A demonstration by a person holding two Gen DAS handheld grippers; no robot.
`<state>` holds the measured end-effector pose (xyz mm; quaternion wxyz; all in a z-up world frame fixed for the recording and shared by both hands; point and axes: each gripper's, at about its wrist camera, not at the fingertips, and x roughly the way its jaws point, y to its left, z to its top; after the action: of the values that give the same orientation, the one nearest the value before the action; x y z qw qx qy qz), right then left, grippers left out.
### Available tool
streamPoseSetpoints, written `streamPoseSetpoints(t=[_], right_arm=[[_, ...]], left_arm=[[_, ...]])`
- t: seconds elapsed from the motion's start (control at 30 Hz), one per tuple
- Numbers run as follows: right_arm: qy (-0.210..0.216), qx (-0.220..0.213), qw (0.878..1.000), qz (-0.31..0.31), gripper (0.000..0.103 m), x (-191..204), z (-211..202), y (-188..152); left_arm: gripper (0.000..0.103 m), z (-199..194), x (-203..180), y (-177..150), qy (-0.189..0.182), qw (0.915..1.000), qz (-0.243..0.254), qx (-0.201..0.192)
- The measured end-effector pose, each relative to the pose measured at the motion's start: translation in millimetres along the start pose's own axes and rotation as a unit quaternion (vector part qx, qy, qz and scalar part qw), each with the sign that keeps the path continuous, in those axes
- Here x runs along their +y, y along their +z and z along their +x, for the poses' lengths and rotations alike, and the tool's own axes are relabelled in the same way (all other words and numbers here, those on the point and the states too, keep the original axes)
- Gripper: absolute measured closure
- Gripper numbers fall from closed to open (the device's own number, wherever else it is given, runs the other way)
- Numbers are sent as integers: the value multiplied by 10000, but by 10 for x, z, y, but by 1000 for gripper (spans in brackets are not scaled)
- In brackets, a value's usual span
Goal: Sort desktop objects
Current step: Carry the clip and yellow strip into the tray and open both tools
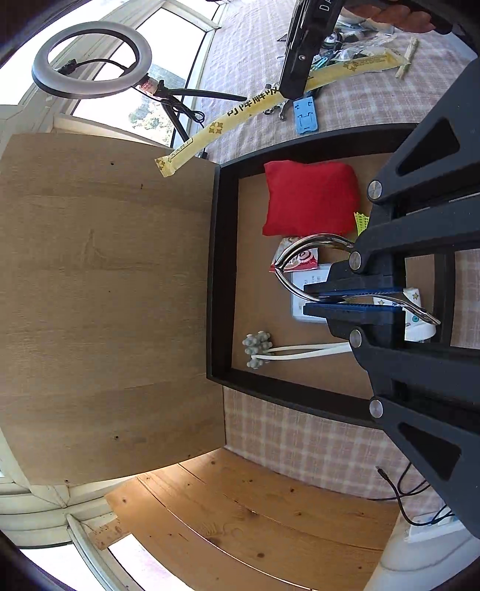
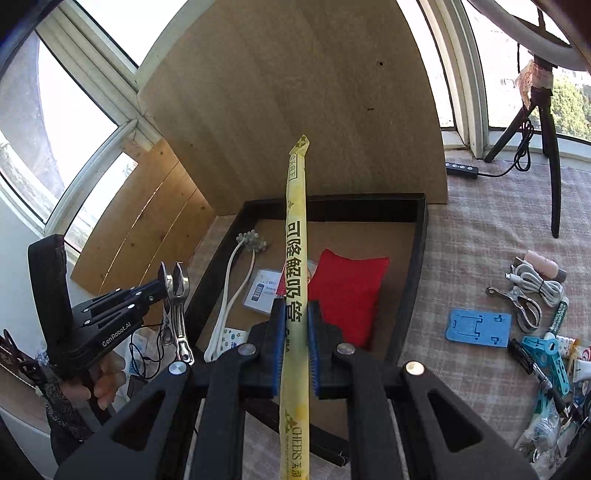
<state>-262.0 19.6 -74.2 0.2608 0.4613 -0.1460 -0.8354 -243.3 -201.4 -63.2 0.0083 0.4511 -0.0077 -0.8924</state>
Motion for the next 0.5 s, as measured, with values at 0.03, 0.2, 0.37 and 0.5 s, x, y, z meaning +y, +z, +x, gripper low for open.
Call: streamPoseSetpoints(t=[0.03,0.2,0.37,0.5], right_arm=[[-23,12,10000,-14,91,17,36,17],[-311,198,9992,-128,60,63,183,51],[-355,116,9991,-203,59,34,86,54],[-389,39,9992,-95,59,-90,-54,60]], left_arm=[[100,26,10,32,54,10000,-25,-44],[58,149,93,112,228,9994,-238,-121],[58,86,136,88,55,9993,-309,-179],[58,18,117,45,-5,9994,-286,-185]])
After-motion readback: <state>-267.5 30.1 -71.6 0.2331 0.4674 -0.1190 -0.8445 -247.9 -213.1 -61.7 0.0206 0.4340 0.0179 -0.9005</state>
